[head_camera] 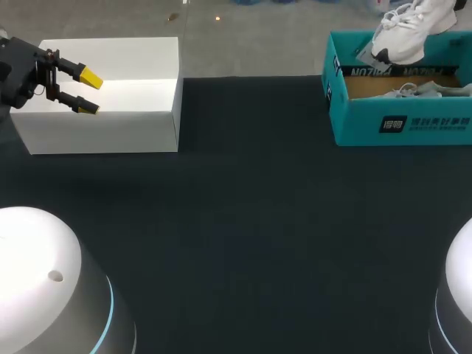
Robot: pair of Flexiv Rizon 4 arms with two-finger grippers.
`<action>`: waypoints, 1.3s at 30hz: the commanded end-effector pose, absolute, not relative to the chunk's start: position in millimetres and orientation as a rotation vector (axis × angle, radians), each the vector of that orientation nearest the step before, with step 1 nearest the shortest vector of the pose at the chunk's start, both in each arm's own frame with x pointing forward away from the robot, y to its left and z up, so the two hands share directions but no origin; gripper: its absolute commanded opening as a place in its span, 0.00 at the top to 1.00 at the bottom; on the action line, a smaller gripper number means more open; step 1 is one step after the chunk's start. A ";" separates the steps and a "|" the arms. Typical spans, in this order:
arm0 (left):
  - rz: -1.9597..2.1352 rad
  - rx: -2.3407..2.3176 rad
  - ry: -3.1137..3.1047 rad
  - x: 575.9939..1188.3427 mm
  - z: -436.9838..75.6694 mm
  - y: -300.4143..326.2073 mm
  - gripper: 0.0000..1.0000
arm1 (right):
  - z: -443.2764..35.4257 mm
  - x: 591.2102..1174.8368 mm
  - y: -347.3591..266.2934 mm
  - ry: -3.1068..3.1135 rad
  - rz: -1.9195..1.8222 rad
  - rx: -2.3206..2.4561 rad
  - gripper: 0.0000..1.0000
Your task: Take the shoe out of the shoebox, open the shoe tongue, remove and reinsert the insole, then place the shoe into the shoebox
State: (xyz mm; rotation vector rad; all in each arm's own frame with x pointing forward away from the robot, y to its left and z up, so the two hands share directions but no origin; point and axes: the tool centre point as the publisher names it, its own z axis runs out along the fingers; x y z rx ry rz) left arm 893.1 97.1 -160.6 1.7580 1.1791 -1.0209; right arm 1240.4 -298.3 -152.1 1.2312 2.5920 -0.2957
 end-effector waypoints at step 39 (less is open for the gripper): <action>-1.019 1.761 1.180 892.8 -160.3 97.6 0.00 | -166.9 1199.5 -346.3 1.869 -0.410 2.055 1.00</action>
